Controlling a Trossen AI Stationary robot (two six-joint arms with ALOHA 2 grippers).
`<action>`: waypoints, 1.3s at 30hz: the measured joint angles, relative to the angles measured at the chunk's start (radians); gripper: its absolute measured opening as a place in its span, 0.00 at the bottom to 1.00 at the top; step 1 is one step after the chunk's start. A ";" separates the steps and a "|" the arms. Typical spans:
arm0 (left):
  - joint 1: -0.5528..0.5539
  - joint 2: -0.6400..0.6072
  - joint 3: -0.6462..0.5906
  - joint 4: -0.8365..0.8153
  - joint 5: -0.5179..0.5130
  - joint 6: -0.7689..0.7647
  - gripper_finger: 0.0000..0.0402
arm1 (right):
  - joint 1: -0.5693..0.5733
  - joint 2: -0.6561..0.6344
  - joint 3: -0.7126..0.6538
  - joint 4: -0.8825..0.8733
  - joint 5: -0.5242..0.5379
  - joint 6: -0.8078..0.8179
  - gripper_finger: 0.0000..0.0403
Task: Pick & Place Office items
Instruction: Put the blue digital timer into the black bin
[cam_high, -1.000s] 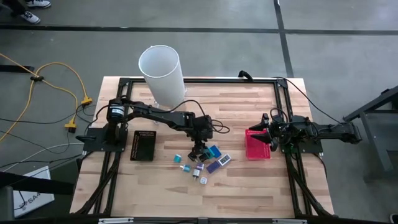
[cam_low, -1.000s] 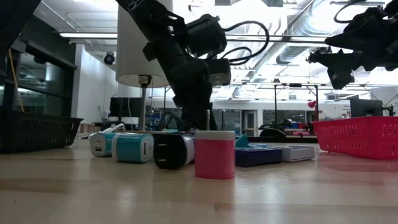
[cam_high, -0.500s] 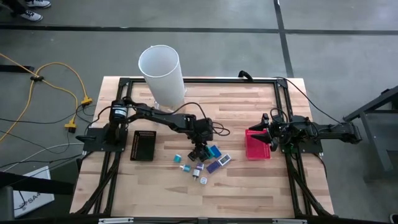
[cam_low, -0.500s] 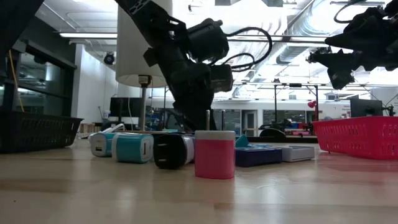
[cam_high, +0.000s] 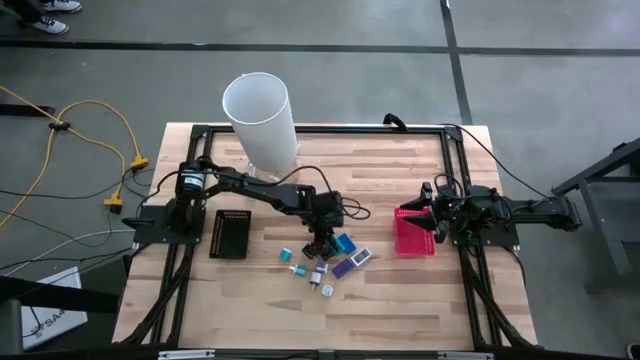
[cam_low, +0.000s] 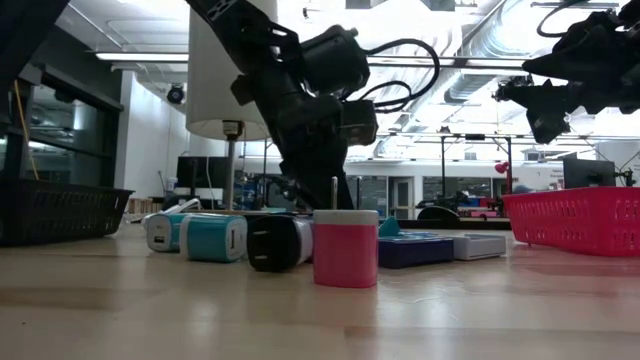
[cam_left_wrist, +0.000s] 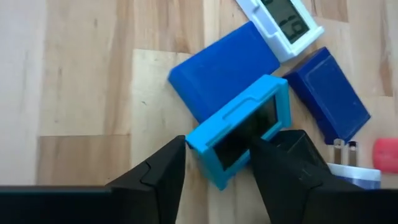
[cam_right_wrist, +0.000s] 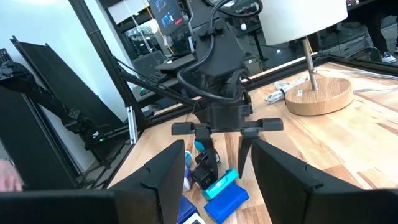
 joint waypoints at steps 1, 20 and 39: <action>-0.003 0.000 0.000 0.000 0.002 0.000 0.40 | 0.000 0.000 0.000 0.000 0.000 0.000 0.43; -0.003 0.000 0.000 0.000 0.002 -0.019 0.23 | 0.000 0.000 0.000 0.000 0.000 0.000 0.43; -0.003 0.000 0.000 -0.031 -0.050 -0.107 0.23 | 0.000 0.000 0.000 0.000 0.000 0.000 0.43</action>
